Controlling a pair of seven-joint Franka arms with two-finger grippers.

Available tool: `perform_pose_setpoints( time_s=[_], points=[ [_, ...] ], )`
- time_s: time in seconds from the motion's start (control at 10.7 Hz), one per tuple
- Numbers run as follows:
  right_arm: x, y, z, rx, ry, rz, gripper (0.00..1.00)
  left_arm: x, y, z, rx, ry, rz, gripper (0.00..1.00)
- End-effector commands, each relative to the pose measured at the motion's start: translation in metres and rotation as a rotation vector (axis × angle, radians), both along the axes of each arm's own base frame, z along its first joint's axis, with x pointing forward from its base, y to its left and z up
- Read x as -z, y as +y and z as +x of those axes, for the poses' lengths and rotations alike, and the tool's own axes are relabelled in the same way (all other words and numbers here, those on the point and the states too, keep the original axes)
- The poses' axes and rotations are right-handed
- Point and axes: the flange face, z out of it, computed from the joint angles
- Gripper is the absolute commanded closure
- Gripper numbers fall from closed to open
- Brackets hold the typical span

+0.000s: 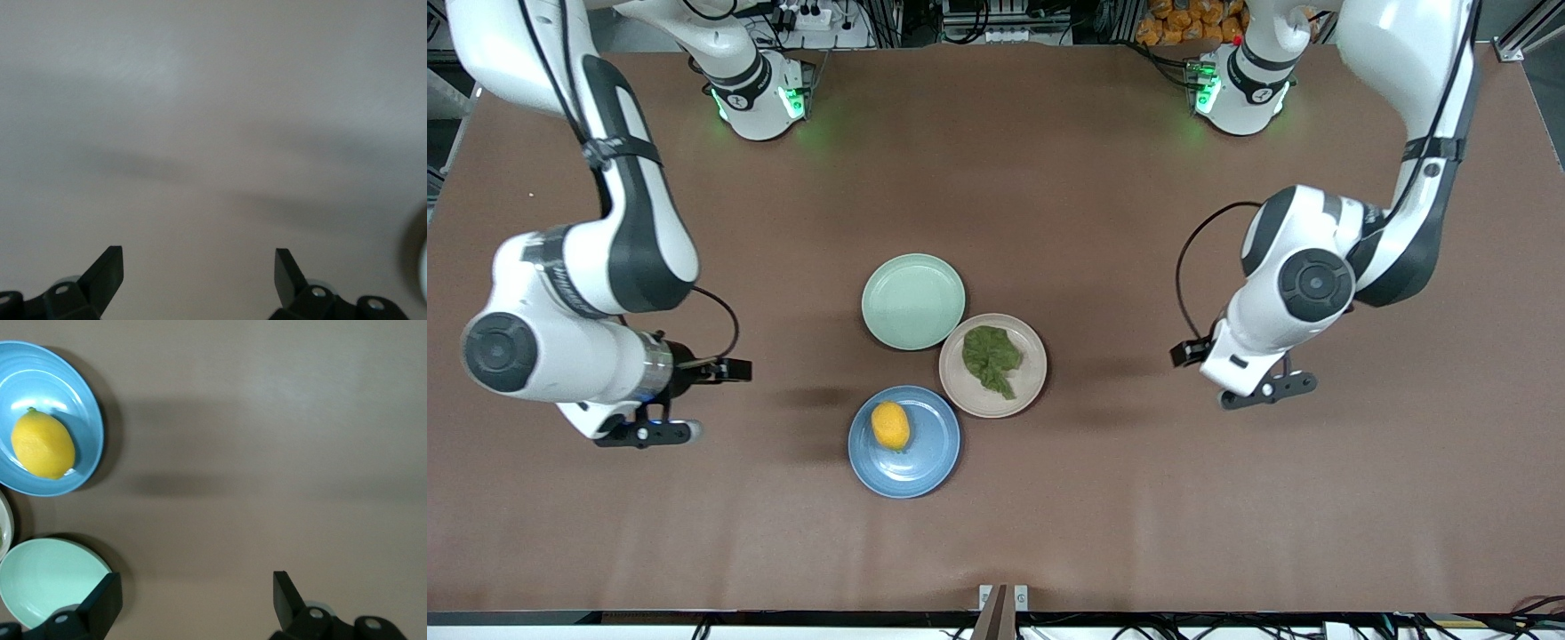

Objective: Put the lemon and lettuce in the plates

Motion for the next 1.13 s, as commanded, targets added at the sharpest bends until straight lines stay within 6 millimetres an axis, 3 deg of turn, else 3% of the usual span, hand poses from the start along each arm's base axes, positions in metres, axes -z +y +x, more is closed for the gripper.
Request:
perform_pose_setpoints(
  time_s=[0.0,0.09,0.28,0.66,1.03],
  points=[
    [-0.034,-0.033,-0.015,0.025,0.020,-0.018,0.00,-0.013,0.037,-0.048,0.005,0.042,-0.024,0.00],
    [-0.049,-0.044,-0.020,0.029,0.016,-0.045,0.00,-0.021,0.051,-0.064,0.022,0.050,-0.044,0.00],
    [-0.074,-0.055,-0.027,0.029,-0.007,-0.090,0.00,-0.041,0.072,-0.076,0.038,0.031,-0.073,0.00],
    [-0.119,-0.070,-0.044,0.056,-0.037,-0.091,0.00,-0.108,0.081,-0.064,0.046,-0.103,-0.100,0.00],
    [-0.156,-0.074,-0.064,0.065,-0.052,-0.094,0.00,-0.193,0.090,-0.057,0.181,-0.229,-0.092,0.00]
  ],
)
